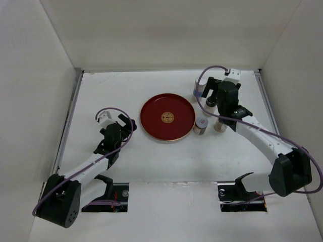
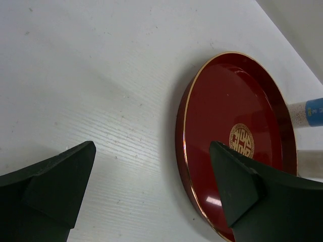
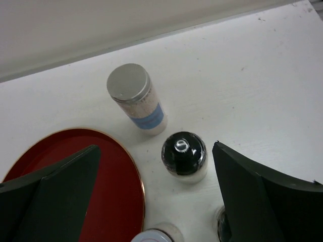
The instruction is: Organize the condiment bottles
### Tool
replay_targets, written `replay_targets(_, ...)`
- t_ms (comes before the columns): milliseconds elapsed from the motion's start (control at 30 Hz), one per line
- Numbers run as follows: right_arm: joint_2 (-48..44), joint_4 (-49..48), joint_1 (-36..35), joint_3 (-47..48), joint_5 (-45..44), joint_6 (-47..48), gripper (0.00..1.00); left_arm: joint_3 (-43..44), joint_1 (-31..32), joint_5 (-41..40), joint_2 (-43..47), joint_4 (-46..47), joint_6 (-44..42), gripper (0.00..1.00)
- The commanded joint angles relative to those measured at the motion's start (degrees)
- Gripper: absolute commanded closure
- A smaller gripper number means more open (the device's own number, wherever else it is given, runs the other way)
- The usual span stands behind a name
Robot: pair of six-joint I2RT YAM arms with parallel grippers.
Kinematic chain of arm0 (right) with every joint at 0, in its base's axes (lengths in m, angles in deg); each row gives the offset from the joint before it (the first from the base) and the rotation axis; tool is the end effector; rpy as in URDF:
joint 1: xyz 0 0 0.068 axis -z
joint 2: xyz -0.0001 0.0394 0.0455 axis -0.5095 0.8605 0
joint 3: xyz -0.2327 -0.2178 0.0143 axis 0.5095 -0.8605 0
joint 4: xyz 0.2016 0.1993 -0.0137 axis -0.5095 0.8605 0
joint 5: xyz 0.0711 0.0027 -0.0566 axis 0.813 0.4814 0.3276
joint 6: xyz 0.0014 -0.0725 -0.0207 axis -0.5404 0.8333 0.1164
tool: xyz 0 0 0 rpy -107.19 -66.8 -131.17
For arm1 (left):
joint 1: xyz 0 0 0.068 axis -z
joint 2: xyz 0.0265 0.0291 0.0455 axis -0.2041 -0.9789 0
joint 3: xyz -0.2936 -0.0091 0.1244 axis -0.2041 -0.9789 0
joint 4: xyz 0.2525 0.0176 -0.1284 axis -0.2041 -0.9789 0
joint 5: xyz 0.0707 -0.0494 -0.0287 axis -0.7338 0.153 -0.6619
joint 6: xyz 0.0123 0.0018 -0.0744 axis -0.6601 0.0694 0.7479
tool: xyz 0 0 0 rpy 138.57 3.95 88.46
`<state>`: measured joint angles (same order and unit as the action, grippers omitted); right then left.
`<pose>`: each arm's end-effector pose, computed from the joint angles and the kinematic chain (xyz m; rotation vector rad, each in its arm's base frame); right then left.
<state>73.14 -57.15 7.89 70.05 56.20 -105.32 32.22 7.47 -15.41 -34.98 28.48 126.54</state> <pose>0.3269 0.1060 0.3491 0.2485 1.8157 0.0687 0.2127 -0.0521 0.1871 -0.6807 1.8493 -0.4306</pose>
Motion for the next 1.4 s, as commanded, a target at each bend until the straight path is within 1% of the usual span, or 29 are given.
replay_targets(0, 3.15, -0.57, -0.68, 5.34, 2.2, 2.24, 0.0, 0.42, -0.4, 0.0, 1.74, 2.55, -0.77, 0.0)
replay_targets(133, 7.28, 0.31, -0.42, 8.33, 3.25, 2.77, 0.0, -0.01, -0.04, 0.0, 2.36, 2.73, -1.04, 0.0)
replay_targets(267, 10.53, 1.97, 0.9, 12.01, 4.92, 3.47, 0.28, -0.98, -0.04, -1.4, 3.94, 3.87, -1.12, 0.0)
replay_targets(300, 11.32, 2.41, 1.43, 13.07, 5.45, 3.65, 0.32, -0.98, 0.31, -1.58, 3.77, 4.05, -1.3, 0.0)
replay_targets(333, 12.38, 2.94, 1.87, 14.21, 6.06, 4.0, 0.32, -0.9, 0.4, -1.59, 3.59, 3.62, -1.48, 0.0)
replay_targets(367, 13.52, 3.64, 2.22, 15.44, 6.59, 4.44, 0.28, -0.81, 0.22, -1.41, 3.59, 3.53, -1.48, 0.0)
replay_targets(400, 14.75, 4.69, 2.48, 16.76, 6.85, 4.61, 0.22, -0.9, 0.22, -1.5, 3.59, 3.7, -1.56, 0.0)
replay_targets(467, 17.03, 6.54, 2.66, 19.13, 7.21, 4.79, 0.05, -1.07, 0.4, -1.76, 3.42, 4.23, -1.48, 0.0)
replay_targets(500, 18.18, 6.98, 2.75, 20.1, 7.38, 4.97, 0.0, -0.99, 0.4, -1.76, 3.07, 4.4, -1.48, 0.0)
replay_targets(700, 25.21, 7.78, 3.19, 25.9, 7.82, 6.37, 0.0, -1.07, 0.4, -1.41, 2.89, 4.75, -1.39, 0.0)
replay_targets(833, 30.21, 8.22, 3.8, 30.21, 10.11, 7.34, 0.0, -1.16, 0.31, -0.79, 2.97, 4.67, -1.48, 0.0)
replay_targets(967, 33.03, 7.61, 3.89, 32.23, 11.42, 7.34, 0.0, -1.25, 0.31, -1.06, 2.72, 5.02, -1.48, 0.0)
replay_targets(1133, 37.25, 6.99, 4.33, 35.05, 10.64, 7.6, 0.0, -1.07, 0.4, -1.06, 1.92, 5.28, -1.48, 0.0)
replay_targets(1233, 38.58, 4.89, 4.42, 35.49, 10.64, 7.43, 0.1, -0.98, 0.48, -0.36, 1.22, 5.63, -1.39, 0.0)
replay_targets(1367, 36.83, 1.72, 4.15, 34.44, 8.71, 7.6, 0.35, -1.07, 0.84, -0.53, 1.13, 6.51, -1.56, 0.0)
